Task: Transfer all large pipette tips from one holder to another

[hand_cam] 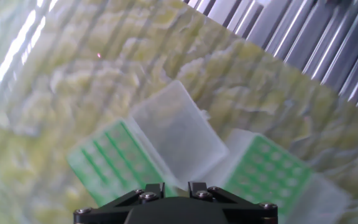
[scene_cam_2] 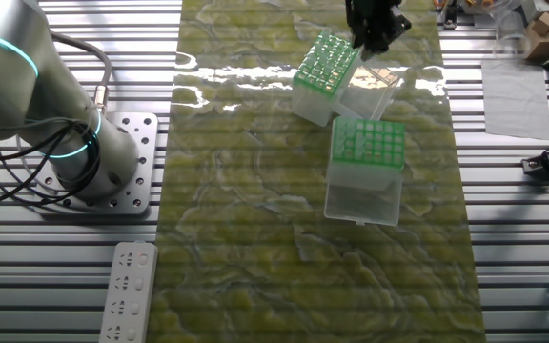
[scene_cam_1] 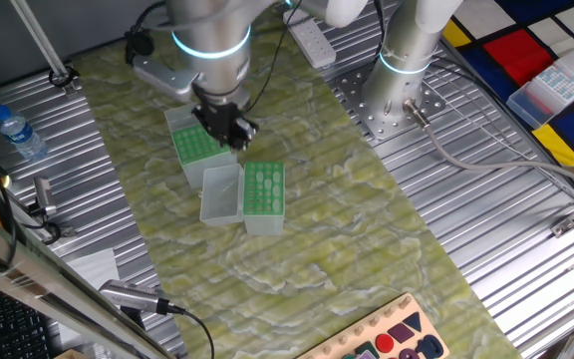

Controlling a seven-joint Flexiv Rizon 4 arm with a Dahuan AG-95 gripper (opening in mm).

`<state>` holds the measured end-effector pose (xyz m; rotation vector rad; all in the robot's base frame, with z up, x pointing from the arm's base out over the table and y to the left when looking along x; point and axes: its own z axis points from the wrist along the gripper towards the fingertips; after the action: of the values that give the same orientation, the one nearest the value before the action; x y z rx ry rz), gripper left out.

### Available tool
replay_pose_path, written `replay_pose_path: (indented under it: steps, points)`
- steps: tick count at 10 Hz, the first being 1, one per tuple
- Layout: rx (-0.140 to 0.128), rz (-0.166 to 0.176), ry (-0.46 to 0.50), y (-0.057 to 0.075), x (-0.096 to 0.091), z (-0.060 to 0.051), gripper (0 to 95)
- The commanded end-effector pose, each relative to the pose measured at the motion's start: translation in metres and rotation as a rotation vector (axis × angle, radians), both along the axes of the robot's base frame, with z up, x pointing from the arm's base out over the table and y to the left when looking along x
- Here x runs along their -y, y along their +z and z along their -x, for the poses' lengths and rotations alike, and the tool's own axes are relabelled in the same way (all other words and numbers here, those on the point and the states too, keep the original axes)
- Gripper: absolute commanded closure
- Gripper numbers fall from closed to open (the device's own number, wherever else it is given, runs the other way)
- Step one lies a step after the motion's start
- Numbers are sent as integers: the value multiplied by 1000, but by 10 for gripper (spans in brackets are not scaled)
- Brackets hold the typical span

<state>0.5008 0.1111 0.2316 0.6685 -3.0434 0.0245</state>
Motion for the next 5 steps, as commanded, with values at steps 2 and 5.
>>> replay_pose_path:
  steps: [2,5]
  points:
    - [-33,-92,-289,-28,-56,13,760]
    - [-35,-131,-372,-46,-82,24,760]
